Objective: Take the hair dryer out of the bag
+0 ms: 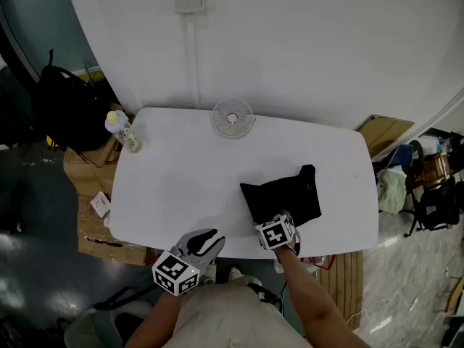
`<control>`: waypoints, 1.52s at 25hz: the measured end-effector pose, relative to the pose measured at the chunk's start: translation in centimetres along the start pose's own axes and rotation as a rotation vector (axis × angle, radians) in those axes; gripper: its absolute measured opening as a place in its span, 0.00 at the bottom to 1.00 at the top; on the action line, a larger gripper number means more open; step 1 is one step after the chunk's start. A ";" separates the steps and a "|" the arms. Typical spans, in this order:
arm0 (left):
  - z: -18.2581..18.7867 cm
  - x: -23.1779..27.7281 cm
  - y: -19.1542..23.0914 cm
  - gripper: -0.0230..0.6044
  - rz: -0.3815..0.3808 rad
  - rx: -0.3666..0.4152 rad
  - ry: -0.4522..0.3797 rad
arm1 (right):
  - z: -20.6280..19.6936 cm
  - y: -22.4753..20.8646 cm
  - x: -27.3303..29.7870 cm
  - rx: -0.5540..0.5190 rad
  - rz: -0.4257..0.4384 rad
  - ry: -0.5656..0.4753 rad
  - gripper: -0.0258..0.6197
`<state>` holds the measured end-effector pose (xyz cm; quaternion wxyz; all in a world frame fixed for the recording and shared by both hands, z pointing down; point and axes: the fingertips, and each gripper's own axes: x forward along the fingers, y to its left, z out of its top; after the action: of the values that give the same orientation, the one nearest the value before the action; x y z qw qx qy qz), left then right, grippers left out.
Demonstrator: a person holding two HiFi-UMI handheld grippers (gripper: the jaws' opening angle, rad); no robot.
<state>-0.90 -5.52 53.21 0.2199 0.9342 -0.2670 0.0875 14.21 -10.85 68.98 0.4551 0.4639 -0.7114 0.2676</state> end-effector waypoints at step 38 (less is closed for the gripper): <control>-0.9 -3.8 6.1 0.21 0.180 -0.037 0.025 | 10.6 11.0 -8.4 0.046 0.386 -0.528 0.28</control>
<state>-7.40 -7.99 55.13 0.2318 0.9010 -0.3488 0.1136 1.35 -11.20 57.26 0.1853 0.3841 -0.8733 0.2355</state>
